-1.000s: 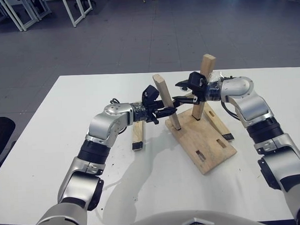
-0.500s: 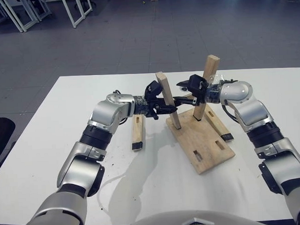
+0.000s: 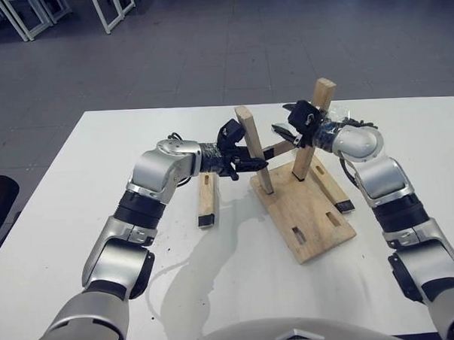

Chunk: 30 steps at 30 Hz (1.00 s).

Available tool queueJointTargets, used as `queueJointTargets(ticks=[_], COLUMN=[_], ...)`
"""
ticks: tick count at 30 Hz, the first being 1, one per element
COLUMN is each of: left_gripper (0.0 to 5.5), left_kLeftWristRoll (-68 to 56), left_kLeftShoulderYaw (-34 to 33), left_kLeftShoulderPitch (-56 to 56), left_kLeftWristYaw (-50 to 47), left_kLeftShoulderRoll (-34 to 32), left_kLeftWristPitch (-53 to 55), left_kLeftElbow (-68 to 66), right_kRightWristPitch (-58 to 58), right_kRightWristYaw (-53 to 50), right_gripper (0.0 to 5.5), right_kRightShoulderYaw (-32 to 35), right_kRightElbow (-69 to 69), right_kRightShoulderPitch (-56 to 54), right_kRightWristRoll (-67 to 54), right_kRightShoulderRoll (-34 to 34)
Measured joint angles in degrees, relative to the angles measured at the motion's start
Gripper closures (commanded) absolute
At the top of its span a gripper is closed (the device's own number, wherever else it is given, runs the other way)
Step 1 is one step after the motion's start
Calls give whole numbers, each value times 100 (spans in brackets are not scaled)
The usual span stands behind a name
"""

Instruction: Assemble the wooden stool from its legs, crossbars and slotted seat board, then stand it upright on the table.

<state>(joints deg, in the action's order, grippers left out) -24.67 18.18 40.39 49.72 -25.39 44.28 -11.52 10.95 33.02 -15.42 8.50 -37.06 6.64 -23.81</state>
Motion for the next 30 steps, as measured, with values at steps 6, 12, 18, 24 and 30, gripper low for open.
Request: queueJointTargets(ticks=[6,12,18,24,30], left_gripper=[345,345,345,345,308], left_kLeftWristRoll=[9,23,16,22,148], left_kLeftShoulderYaw=[42,234,132,-272,-279], left_kLeftShoulderPitch=[-142,9,-43,-154,-169], left_kLeftWristYaw=[-23,214,195,17,-25], left_kLeftShoulderRoll=[0,-4,27,182,118], left_kLeftWristPitch=[42,-1,1,24,48], left_kLeftElbow=[96,-144,-167,-24,164], right_kRightWristPitch=[-331,-396,-431,-367,-291], right_kRightWristYaw=[426,571,341,-390,-660], right_gripper=[304,304,304,304,304], right_kRightShoulderYaw=[-557,-717,-373,569,1292], right_kRightElbow=[-189,-396,-371,-896,-1884], right_kRightShoulderPitch=[98,191,369,480,750], right_kRightWristRoll=[620,900,659,213,-369], right_kRightShoulderRoll=[-377,-612,-367,-68,76])
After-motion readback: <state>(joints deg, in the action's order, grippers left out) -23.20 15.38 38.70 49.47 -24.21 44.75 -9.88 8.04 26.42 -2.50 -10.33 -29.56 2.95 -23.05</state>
